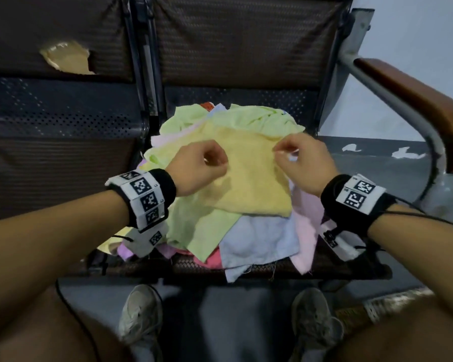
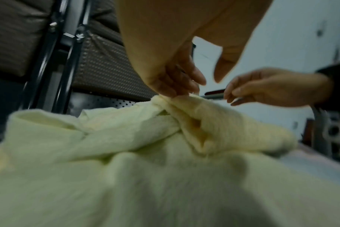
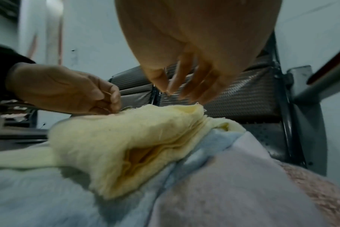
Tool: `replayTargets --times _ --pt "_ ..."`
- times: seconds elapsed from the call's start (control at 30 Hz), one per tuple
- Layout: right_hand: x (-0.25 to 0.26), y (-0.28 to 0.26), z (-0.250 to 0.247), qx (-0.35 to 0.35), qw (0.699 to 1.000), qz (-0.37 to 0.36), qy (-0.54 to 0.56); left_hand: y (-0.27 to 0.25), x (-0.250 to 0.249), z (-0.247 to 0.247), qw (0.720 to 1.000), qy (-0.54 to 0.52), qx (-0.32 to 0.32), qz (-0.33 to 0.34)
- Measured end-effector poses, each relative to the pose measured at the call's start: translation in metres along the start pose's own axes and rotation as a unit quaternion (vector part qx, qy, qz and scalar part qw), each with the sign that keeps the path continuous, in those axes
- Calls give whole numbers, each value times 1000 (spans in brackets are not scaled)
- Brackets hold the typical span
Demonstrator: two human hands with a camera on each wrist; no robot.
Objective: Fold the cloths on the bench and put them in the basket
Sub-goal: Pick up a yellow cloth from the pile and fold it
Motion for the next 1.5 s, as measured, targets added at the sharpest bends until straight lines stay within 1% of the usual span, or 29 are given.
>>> replayTargets --times 0.03,0.07,0.1,0.13,0.17,0.23,0.33,0.4,0.47,0.57,0.63,0.7,0.77,0.83,0.9,0.93,0.97,1.03,1.1,1.13,1.2,1.23,1.3,1.33,1.37,1.43,1.5 --pt "1 -8 3 47 998 -33 -10 -7 1 4 997 43 68 21" --pt "1 -17 8 103 992 -59 -28 -14 3 8 987 93 125 39" --pt "0 -25 14 155 983 -80 -62 -20 5 12 976 132 164 53" --pt "-2 -32 19 193 971 -96 -104 -24 7 14 968 159 184 64" --pt "-5 -37 23 214 961 -105 -138 -25 8 15 964 176 185 74" --pt "-10 -42 29 236 951 -99 -172 -24 8 14 962 209 150 91" --pt "-11 -44 36 240 944 -96 -203 -21 5 9 971 211 74 81" --pt "-7 -44 32 205 955 -112 -185 -20 1 5 980 183 46 66" --pt "-2 -44 21 163 970 -105 -146 -19 -3 0 990 126 40 39" --pt "-1 -42 4 154 982 -65 -83 -15 -4 -6 998 45 26 -19" --pt "-2 -41 -2 167 986 -25 -9 -12 -1 -7 998 -7 9 -57" --pt "-7 -37 0 183 980 29 68 -10 3 -5 996 -18 3 -87" --pt "-13 -32 7 187 972 82 115 -8 8 -2 993 -5 -4 -115" --pt "-20 -27 16 182 969 122 116 -7 13 -2 990 9 -33 -138" --pt "-28 -20 24 171 974 137 60 -9 15 -5 982 -3 -66 -175" --pt "-30 -18 26 170 975 139 33 -10 16 -6 977 -11 -70 -203" --pt "-31 -17 28 170 975 142 16 -12 17 -7 971 -17 -58 -233" --pt "-32 -15 30 170 975 144 2 -18 17 -4 958 -28 6 -286" --pt "-29 -15 30 177 973 149 -14 -23 16 0 948 -29 75 -309" --pt "-26 -14 30 180 972 151 -22 -25 16 2 945 -31 90 -313" --pt "-22 -15 27 188 968 161 -36 -23 14 3 945 -66 81 -311" --pt "-19 -17 25 195 965 168 -47 -19 12 4 948 -98 57 -298" --pt "-12 -20 22 210 959 175 -74 -12 4 2 957 -154 -15 -245" --pt "-7 -21 19 214 958 170 -91 -8 -1 2 961 -165 -45 -218" --pt "-2 -23 16 212 958 164 -101 -5 -6 3 964 -174 -60 -194" --pt "5 -28 10 201 963 160 -81 -5 -14 9 962 -197 -57 -181" --pt "10 -36 8 214 959 171 -68 -11 -20 16 962 -182 -43 -198"
Point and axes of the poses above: each hand's wrist, its own y-axis towards the middle knuckle, its own z-axis out of the palm, x = y × z, the point moved 3 cm from there along y, towards the middle knuckle, and after that the axes turned 10 degrees about z, right-handed, at the moved point
